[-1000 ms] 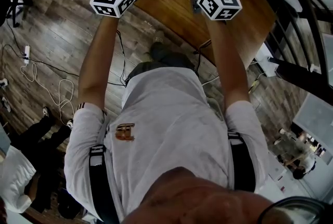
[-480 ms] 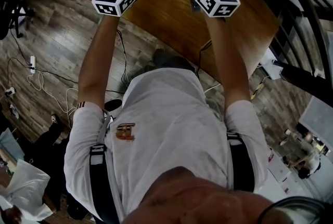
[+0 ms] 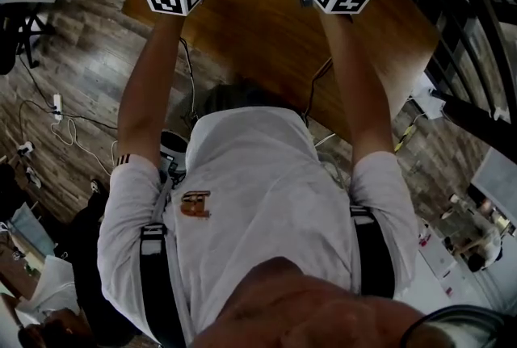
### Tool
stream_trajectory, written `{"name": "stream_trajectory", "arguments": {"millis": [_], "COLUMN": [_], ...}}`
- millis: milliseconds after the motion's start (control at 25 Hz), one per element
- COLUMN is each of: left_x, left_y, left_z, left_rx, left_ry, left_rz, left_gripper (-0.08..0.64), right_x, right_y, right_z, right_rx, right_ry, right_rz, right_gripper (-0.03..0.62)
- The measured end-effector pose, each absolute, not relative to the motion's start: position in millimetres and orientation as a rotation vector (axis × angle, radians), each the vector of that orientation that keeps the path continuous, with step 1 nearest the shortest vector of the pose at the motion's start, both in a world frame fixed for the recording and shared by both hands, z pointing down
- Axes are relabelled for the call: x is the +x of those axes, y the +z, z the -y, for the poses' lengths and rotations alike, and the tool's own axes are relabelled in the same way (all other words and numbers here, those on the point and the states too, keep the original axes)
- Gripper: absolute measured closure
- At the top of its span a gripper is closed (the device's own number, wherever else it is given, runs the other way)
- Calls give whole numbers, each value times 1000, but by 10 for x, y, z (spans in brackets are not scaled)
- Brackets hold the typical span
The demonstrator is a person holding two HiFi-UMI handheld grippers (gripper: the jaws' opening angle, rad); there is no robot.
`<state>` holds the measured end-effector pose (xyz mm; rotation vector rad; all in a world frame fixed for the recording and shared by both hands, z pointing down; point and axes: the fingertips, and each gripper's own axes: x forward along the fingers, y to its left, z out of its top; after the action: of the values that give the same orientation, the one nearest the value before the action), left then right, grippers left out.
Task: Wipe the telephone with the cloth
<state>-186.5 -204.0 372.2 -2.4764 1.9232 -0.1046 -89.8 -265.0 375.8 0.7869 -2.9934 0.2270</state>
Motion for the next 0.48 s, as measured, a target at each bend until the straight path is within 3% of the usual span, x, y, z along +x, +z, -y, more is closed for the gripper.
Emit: {"name": "stream_trajectory", "arguments": {"millis": [480], "left_x": [-1997], "left_y": [3926], "left_z": [2551], "left_rx": [-2586], "left_ry": [-280], "left_rz": [-1853], "left_gripper": [541], "right_x": [-1093], "right_y": [3816], "right_z": [3062], "right_rx": [891], "right_ry": [219], "right_rz": [2884], "right_gripper": [514]}}
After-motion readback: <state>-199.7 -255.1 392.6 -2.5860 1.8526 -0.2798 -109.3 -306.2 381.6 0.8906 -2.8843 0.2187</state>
